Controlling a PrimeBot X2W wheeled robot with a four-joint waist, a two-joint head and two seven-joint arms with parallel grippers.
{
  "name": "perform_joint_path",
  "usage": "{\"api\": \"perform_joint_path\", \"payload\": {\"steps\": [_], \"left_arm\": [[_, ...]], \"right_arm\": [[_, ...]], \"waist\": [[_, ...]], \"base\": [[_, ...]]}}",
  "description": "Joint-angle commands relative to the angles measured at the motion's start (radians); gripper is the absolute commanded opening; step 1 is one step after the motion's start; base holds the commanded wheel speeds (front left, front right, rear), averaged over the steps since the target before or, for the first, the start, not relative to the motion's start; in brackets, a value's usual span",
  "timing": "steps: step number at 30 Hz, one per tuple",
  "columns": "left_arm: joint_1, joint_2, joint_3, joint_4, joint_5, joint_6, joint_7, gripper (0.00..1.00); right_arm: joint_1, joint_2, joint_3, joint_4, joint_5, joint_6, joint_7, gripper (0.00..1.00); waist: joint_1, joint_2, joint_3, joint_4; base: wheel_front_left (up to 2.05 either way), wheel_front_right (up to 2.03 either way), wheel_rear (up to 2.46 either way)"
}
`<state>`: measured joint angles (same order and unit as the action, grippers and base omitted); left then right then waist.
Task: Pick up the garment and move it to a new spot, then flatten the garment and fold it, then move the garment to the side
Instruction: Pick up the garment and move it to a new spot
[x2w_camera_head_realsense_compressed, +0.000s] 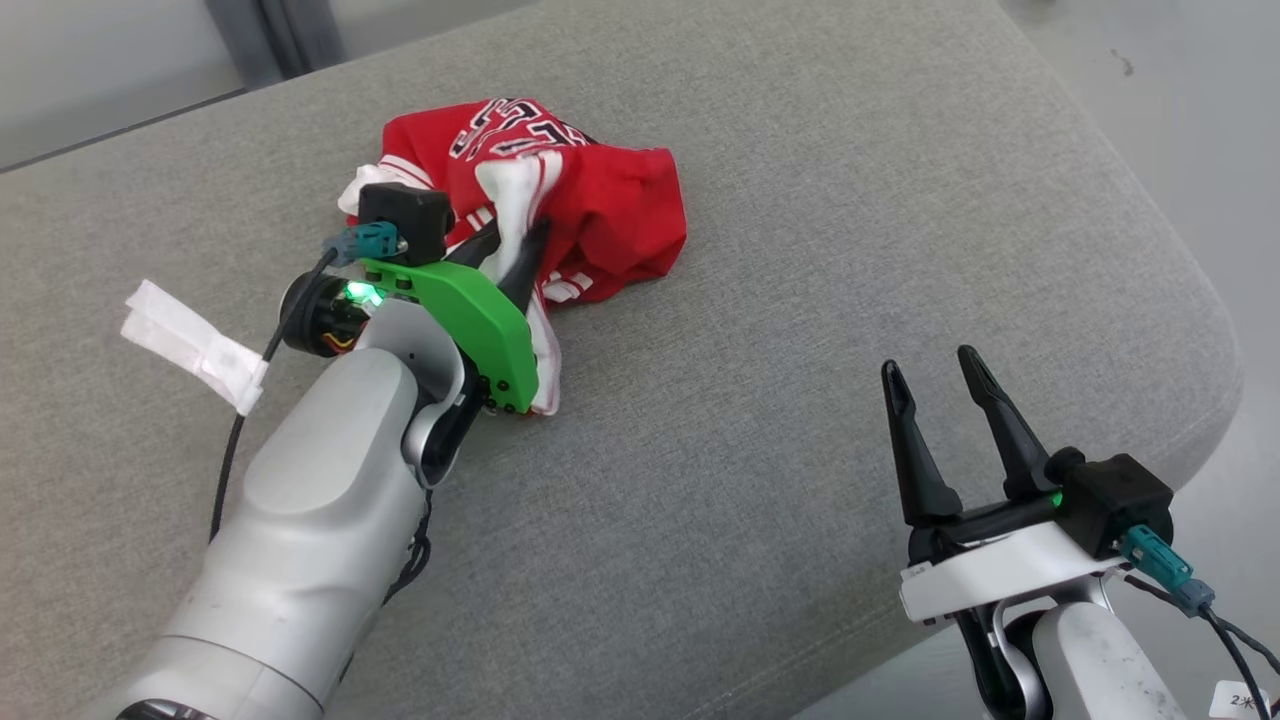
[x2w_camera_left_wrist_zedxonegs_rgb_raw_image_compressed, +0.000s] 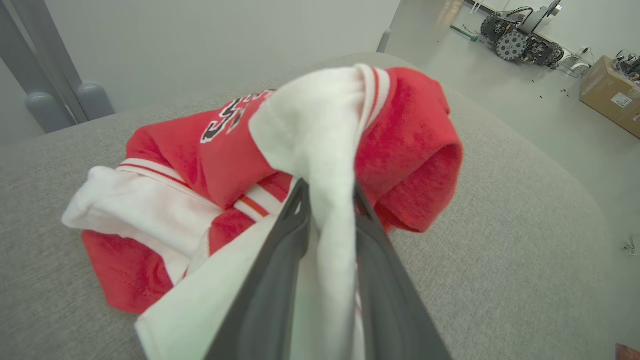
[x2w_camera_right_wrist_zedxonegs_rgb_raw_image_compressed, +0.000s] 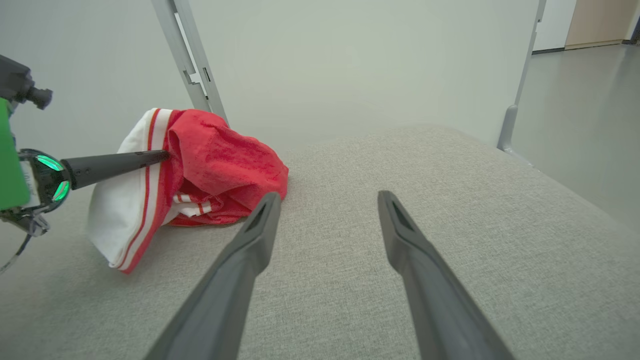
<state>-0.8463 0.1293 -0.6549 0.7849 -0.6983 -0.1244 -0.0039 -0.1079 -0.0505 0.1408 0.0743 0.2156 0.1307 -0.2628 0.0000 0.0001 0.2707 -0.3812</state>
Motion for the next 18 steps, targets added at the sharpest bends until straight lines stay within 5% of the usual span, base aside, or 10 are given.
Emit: {"api": "perform_joint_path", "payload": {"steps": [1, 11, 15, 18], "left_arm": [[0.006, -0.006, -0.004, 0.015, 0.01, -0.004, -0.036, 1.0], [0.107, -0.03, 0.02, -0.01, 0.054, 0.031, -0.257, 1.0], [0.227, 0.0, 0.091, -0.154, 0.128, 0.09, -0.261, 1.0], [0.362, 0.003, 0.161, -0.269, 0.165, 0.084, -0.26, 1.0]], "right_arm": [[-0.005, 0.001, -0.001, 0.006, -0.003, 0.0, -0.002, 1.0], [0.05, 0.0, 0.005, 0.029, -0.031, 0.0, -0.002, 1.0], [0.07, 0.0, 0.007, 0.036, -0.047, 0.0, -0.002, 1.0], [0.084, -0.001, 0.006, 0.041, -0.056, 0.0, -0.002, 1.0]], "waist": [[0.0, -0.0001, 0.017, -0.018], [0.0, -0.0001, -0.1, 0.116], [0.0, -0.0001, -0.153, 0.194], [0.0, -0.0001, -0.19, 0.248]], "base": [[0.0, 0.0, 0.0], [0.0, 0.0, 0.0], [0.0, 0.0, 0.0], [0.0, 0.0, 0.0]]}}
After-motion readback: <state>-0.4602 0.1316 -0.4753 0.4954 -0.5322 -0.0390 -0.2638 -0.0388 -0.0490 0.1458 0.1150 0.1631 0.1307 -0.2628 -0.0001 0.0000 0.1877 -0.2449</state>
